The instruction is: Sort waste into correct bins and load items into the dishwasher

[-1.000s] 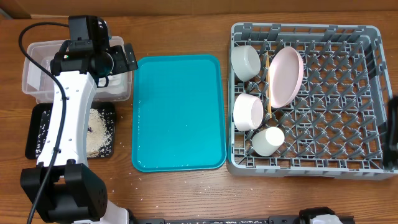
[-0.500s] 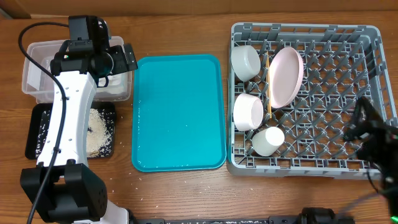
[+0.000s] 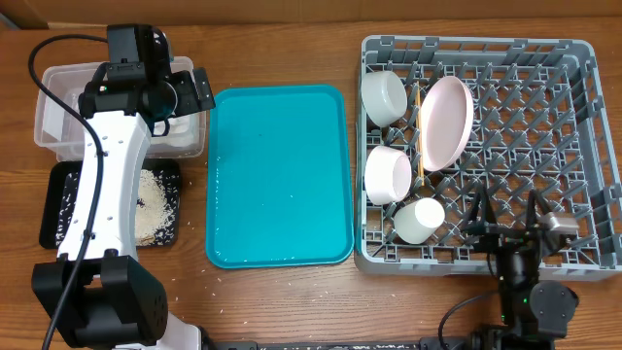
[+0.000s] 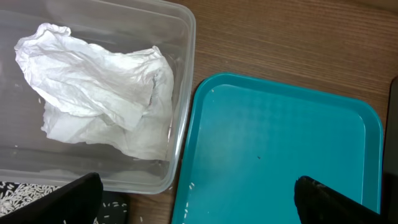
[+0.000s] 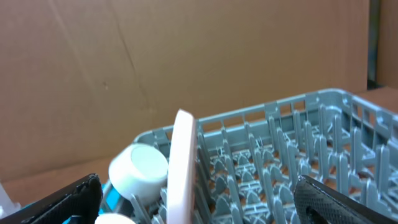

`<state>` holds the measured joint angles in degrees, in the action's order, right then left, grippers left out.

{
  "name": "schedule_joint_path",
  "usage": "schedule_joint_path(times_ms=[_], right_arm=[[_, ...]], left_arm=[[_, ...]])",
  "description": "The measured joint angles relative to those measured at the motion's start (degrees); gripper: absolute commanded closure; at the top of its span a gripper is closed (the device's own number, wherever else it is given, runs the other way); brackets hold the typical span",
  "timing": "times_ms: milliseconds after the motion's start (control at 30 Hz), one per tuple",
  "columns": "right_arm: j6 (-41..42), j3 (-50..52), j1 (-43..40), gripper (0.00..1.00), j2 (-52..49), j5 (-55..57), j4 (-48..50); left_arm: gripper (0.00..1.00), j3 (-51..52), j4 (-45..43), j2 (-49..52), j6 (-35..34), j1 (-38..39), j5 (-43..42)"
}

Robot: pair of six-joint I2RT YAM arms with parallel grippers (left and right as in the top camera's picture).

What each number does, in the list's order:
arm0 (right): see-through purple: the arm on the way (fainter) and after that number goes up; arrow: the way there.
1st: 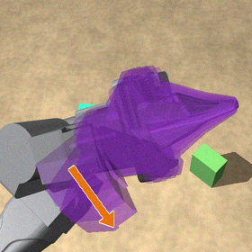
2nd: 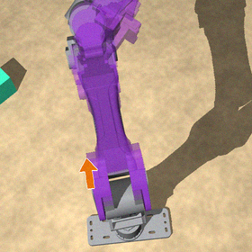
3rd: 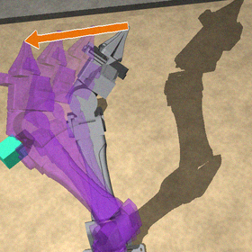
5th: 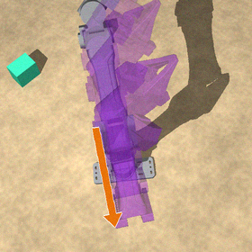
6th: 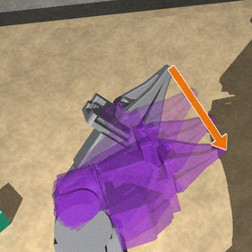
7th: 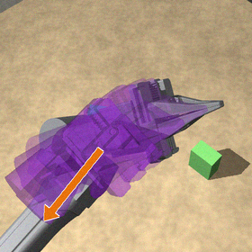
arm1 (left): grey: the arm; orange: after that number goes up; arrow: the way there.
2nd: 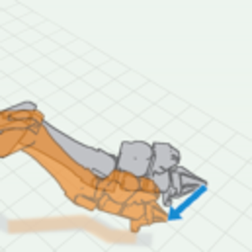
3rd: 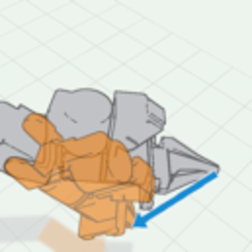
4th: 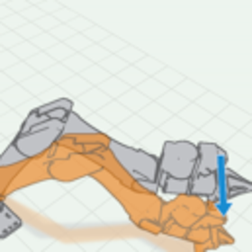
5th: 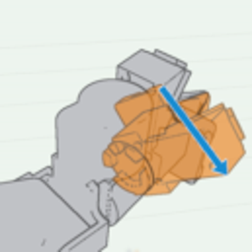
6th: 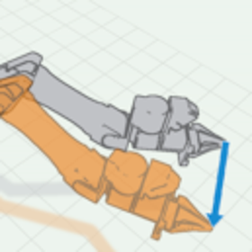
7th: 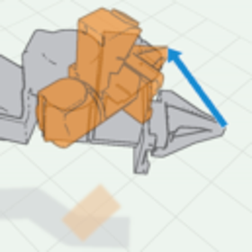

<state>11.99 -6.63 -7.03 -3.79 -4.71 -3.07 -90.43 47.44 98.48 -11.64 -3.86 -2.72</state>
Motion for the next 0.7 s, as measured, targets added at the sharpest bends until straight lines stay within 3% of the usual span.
schedule_joint_path(times_ms=[167,700], right_arm=[[0.0,5.1,0.1,0.0,3.0,-0.2,0.3],[0.0,5.6,0.3,0.0,3.0,-0.9,-1.4]], left_arm=[[0.0,0.0,0.0,0.0,0.0,0.0,0.0],[0.0,0.0,0.0,0.0,0.0,0.0,0.0]])
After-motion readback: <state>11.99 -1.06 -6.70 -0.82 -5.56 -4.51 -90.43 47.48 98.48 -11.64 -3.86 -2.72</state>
